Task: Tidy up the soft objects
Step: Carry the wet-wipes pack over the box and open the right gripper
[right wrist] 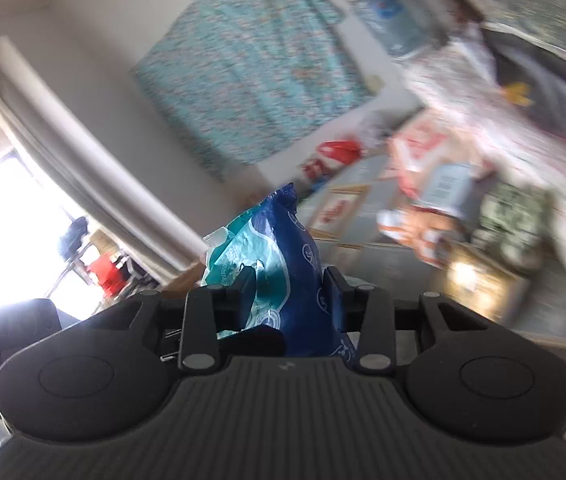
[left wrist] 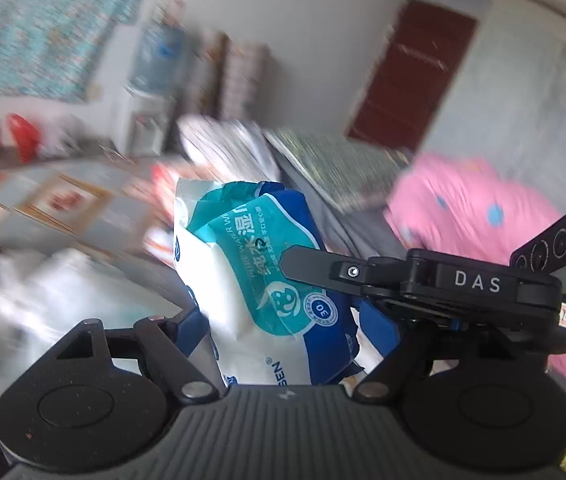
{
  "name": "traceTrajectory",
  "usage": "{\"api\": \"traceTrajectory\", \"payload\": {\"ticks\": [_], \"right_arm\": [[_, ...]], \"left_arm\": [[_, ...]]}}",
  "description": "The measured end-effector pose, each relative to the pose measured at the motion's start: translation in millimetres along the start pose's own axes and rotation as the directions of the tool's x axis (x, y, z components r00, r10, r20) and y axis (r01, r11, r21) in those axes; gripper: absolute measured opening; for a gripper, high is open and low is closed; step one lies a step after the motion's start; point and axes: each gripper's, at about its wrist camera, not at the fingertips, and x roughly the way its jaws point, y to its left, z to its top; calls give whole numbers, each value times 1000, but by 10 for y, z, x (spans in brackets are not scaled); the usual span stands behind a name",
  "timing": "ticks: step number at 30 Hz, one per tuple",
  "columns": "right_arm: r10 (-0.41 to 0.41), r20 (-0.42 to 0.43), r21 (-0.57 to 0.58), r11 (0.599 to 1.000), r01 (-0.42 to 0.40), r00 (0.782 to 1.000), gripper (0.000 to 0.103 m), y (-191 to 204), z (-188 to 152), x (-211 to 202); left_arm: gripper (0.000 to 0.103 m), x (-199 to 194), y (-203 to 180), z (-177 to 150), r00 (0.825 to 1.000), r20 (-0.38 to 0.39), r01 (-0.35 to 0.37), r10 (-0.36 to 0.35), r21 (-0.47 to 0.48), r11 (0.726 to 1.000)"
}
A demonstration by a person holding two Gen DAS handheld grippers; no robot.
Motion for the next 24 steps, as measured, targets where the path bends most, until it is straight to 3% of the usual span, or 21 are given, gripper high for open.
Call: {"api": "traceTrajectory", "payload": {"ticks": [3,6,8,11,14,16,19,20,22,24], "right_arm": [[85,-71,-43,995,-88,994,37,470,78,402],[163,-188,-41,984,-173,969,37,939,61,963],[201,-281,-23,976,-215,939,37,1238,-22,1384],[233,-423,37,970,-240,876,37,1675,-277,2053],[237,-525,103,971,-215,818,37,1937,-569,2686],[242,-562,145,970,-194,791,37,2027,-771,3034],[222,-622,205,972,-118,751,38,2044,-1088,3440],[216,-639,211,972,-101,739,38,2024,-1174,3522],[188,-667,211,976,-58,721,38,1967,-1264,3642],[166,-680,193,980,-44,714,38,1906,-1327,3654]], "left_arm": [[82,-422,287,109,994,64,-84,86,-33,996],[82,-852,661,147,976,96,-189,195,-60,980],[82,-1091,945,150,960,91,-258,266,-88,962],[82,-1349,1411,123,924,42,-372,380,-134,919],[83,-1418,1864,111,883,-41,-466,467,-189,864],[83,-1432,2126,84,852,-87,-522,516,-207,828],[83,-1414,2348,48,773,-127,-634,621,-177,753],[83,-1405,2394,35,755,-137,-655,641,-157,739],[83,-1373,2425,-7,750,-151,-661,645,-133,738],[83,-1392,2429,-36,763,-147,-646,630,-130,752]]}}
